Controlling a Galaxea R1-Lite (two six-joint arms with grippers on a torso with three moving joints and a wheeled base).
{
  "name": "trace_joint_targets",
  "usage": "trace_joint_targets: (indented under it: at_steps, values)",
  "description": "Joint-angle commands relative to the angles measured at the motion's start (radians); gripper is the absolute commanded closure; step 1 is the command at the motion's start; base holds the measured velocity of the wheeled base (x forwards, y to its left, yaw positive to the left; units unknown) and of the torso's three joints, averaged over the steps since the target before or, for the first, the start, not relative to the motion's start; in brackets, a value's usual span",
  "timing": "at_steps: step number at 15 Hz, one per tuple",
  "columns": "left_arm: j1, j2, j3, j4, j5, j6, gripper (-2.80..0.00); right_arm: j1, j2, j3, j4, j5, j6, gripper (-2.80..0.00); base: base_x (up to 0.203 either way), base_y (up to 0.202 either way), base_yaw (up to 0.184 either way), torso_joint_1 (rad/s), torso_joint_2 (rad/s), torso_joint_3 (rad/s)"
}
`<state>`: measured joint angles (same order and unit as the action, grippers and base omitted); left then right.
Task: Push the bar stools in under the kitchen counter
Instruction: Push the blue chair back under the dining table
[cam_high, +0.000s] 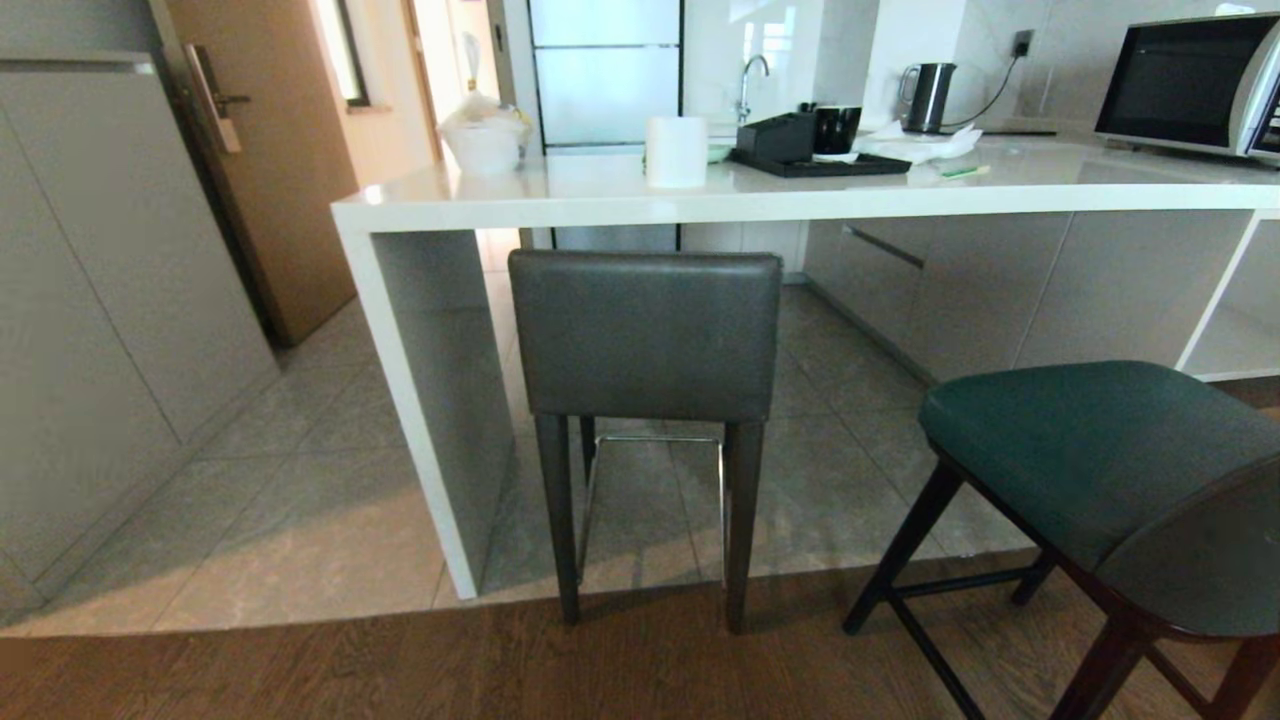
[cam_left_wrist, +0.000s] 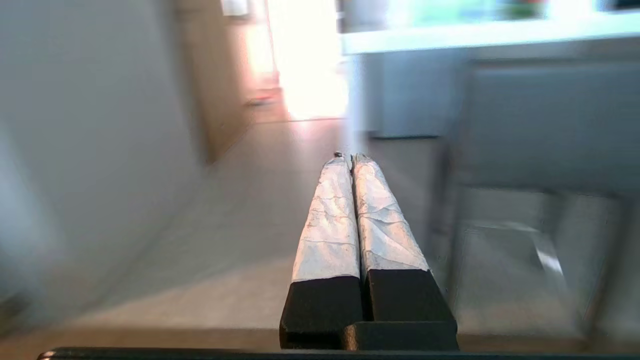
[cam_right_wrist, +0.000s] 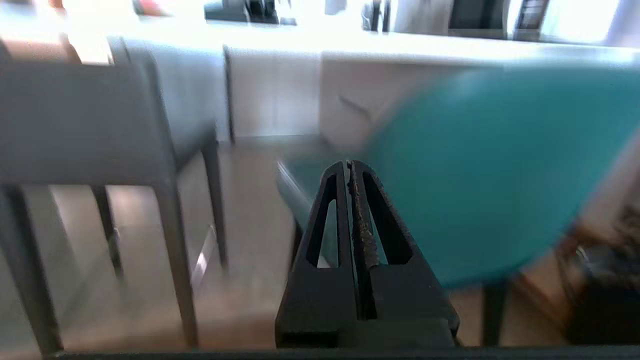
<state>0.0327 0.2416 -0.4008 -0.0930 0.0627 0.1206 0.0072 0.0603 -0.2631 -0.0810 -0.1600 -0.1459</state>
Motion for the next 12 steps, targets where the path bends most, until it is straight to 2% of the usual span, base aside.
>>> trace_joint_targets:
  at_steps: [1, 2, 3, 6, 7, 9, 10, 11, 12]
  values:
    - [-0.018, -0.039, -0.060, 0.122, -0.053, -0.022, 0.00, -0.009, -0.062, 0.034, -0.031, -0.004, -0.006, 0.00, 0.000, 0.000, 0.000, 0.000, 0.00, 0.000]
    - [-0.017, -0.074, -0.087, 0.242, -0.085, -0.043, 0.00, -0.009, -0.062, 0.053, -0.034, -0.004, -0.007, 0.00, 0.000, 0.000, 0.000, 0.000, 0.00, 0.000]
    - [-0.019, -0.117, -0.081, 0.287, -0.111, -0.037, 0.00, -0.009, -0.062, 0.084, -0.047, -0.004, -0.010, 0.00, 0.000, 0.000, 0.000, 0.000, 0.00, 0.000]
    - [-0.025, -0.248, 0.074, 0.297, -0.130, -0.011, 0.00, -0.009, -0.062, 0.271, -0.193, 0.015, -0.025, 0.00, 0.000, 0.000, 0.000, 0.000, 0.00, 0.000]
    - [-0.026, -0.251, 0.135, 0.272, -0.128, -0.011, 0.00, -0.009, -0.062, 0.294, -0.196, 0.018, -0.014, 0.00, 0.000, 0.000, 0.000, 0.000, 0.00, 0.000]
    - [-0.026, -0.248, 0.278, 0.231, -0.125, 0.001, 0.00, -0.009, -0.061, 0.287, -0.115, 0.036, 0.026, 0.00, 0.000, 0.000, 0.000, 0.000, 0.00, 0.000]
    - [-0.025, -0.247, 0.316, 0.212, -0.126, -0.034, 0.00, -0.009, -0.061, 0.287, -0.106, 0.073, 0.081, 0.00, 0.000, 0.000, 0.000, 0.000, 0.00, 0.000]
    - [-0.025, -0.245, 0.320, 0.195, -0.127, -0.116, 0.00, -0.009, -0.060, 0.288, -0.067, 0.111, 0.123, 0.00, 0.000, 0.000, 0.000, 0.000, 0.00, 0.000]
    - [-0.027, -0.245, 0.315, 0.188, -0.127, -0.137, 0.00, -0.009, -0.061, 0.286, 0.008, 0.130, 0.130, 0.00, 0.000, 0.000, 0.000, 0.000, 0.00, 0.000]
